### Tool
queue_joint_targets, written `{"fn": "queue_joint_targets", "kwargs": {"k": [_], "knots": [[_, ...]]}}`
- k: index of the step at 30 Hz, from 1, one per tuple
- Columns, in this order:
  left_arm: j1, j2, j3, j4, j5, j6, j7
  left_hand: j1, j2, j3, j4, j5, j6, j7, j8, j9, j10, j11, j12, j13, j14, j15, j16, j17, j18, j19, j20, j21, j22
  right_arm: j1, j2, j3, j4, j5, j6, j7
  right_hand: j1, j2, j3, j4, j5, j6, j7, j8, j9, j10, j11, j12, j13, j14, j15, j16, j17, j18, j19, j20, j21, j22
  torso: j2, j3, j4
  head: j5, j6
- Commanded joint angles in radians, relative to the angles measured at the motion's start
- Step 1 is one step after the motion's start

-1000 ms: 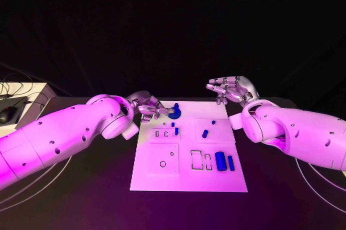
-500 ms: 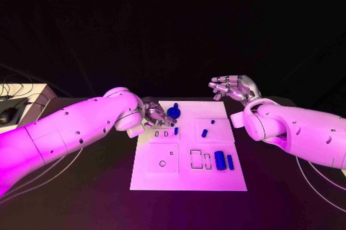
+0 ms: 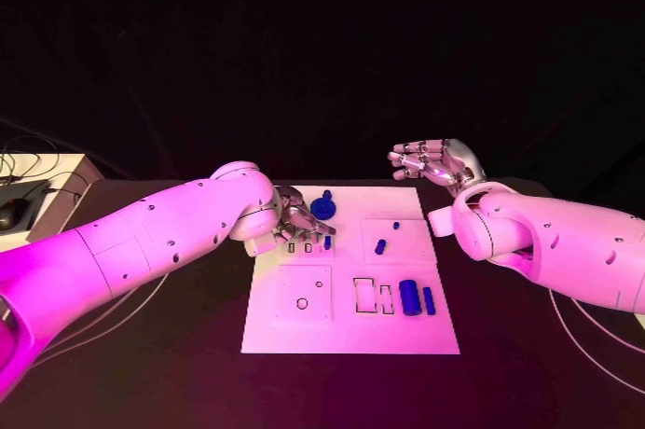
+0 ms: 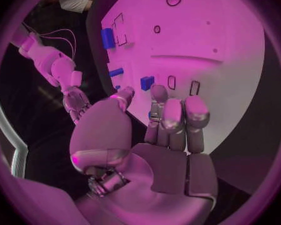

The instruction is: Assemble the parts on the task board

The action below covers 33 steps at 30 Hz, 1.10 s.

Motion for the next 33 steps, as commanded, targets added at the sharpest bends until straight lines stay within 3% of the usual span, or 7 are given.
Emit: {"fn": "queue_joint_targets", "kwargs": {"k": [1,3,8,10,12,27,33], "knots": [[0.004,0.008,0.0,-0.002,-0.007,0.047,-0.015,-0.006,-0.012,-0.002,0.013,-0.004,-0.002,-0.005,-0.001,0.038,0.002,-0.001,0.002,-0.001,0.001,-0.003,0.008,0.003,-0.02,0.002,-0.003,-0.006,0.004,0.0,0.002,0.001,-0.002,0.006,0.012,0.016,0.002,-0.007,0.0,0.001,0.006,-0.005,0.005,-0.004,-0.001,0.003,0.003,-0.005,0.0,0.007,-0.001,-0.005,-0.003,-0.008,0.007,0.003,0.008,-0.016,0.0,-0.0006,0.0009,-0.001,-0.003],[0.005,0.012,0.0,-0.003,-0.008,0.053,-0.015,-0.003,-0.017,-0.011,0.022,-0.002,-0.005,-0.005,-0.012,0.085,0.002,-0.002,0.005,-0.007,0.002,-0.004,0.009,0.005,-0.021,0.003,-0.005,-0.009,0.009,0.0,0.003,0.001,-0.003,0.006,0.011,0.015,0.002,-0.009,-0.001,0.002,0.009,-0.008,0.006,-0.005,-0.001,0.002,0.004,-0.006,0.0,0.006,-0.001,-0.007,-0.008,-0.009,0.008,0.003,0.015,-0.045,0.0,-0.0011,0.001,-0.001,-0.003],[0.006,0.022,0.0,-0.011,-0.022,0.057,-0.016,-0.004,-0.02,-0.015,0.032,-0.003,-0.004,-0.007,-0.027,0.149,-0.001,-0.002,0.012,-0.017,0.001,-0.005,0.008,0.006,-0.022,0.005,-0.006,-0.012,0.016,0.0,0.004,0.0,-0.005,0.006,0.007,0.012,0.002,-0.011,-0.002,0.004,0.015,-0.013,0.007,-0.005,-0.001,-0.003,0.007,-0.007,0.0,0.001,0.001,-0.007,-0.012,-0.01,0.005,0.004,0.031,-0.086,0.001,-0.0007,0.0004,-0.003,-0.005],[0.006,0.026,-0.001,-0.017,-0.026,0.055,-0.015,-0.006,-0.02,-0.014,0.036,-0.003,-0.001,-0.008,-0.051,0.213,-0.004,-0.002,0.022,-0.029,0.001,-0.005,0.009,0.007,-0.023,0.007,-0.007,-0.017,0.025,0.0,0.005,0.0,-0.005,0.006,0.007,0.011,0.002,-0.012,-0.003,0.005,0.016,-0.014,0.007,-0.005,-0.001,-0.004,0.008,-0.007,0.0,0.0,0.001,-0.007,-0.014,-0.01,0.003,0.005,0.035,-0.097,0.001,-0.0012,-0.0005,-0.004,-0.006],[0.006,0.031,-0.003,-0.022,-0.027,0.052,-0.014,-0.006,-0.02,-0.015,0.035,-0.003,0.008,-0.008,-0.073,0.23,-0.006,-0.002,0.028,-0.034,0.003,-0.005,0.01,0.007,-0.022,0.007,-0.006,-0.021,0.03,0.0,0.005,0.0,-0.005,0.006,0.007,0.01,0.002,-0.012,-0.002,0.005,0.018,-0.015,0.008,-0.004,-0.001,-0.006,0.008,-0.008,0.0,-0.001,0.002,-0.008,-0.015,-0.01,0.0,0.006,0.044,-0.112,0.001,-0.0015,-0.0011,-0.005,-0.007],[0.006,0.048,-0.006,-0.049,-0.041,0.03,-0.006,0.006,-0.01,0.002,0.015,-0.003,0.012,-0.006,-0.094,0.256,-0.01,-0.001,0.031,-0.042,0.001,-0.004,0.006,0.004,-0.023,0.01,-0.004,-0.027,0.043,0.0,0.008,0.0,-0.008,0.006,0.009,0.005,0.003,-0.012,-0.002,0.005,0.025,-0.019,0.01,-0.005,-0.001,-0.013,0.011,-0.011,0.0,-0.011,0.005,-0.011,-0.019,-0.011,-0.01,0.009,0.061,-0.147,-0.001,-0.0004,0.0023,-0.008,-0.013],[0.005,0.058,-0.008,-0.064,-0.036,0.04,0.001,0.013,-0.003,0.004,-0.006,-0.003,0.014,-0.005,-0.099,0.262,-0.012,-0.001,0.032,-0.043,0.0,-0.004,0.005,0.004,-0.023,0.011,-0.003,-0.028,0.05,0.0,0.011,0.0,-0.008,0.005,0.011,0.003,0.003,-0.011,-0.001,0.005,0.026,-0.018,0.01,-0.004,-0.001,-0.015,0.011,-0.012,0.0,-0.013,0.006,-0.011,-0.019,-0.012,-0.013,0.011,0.063,-0.153,0.001,-0.0005,-0.0005,-0.007,-0.014]]}}
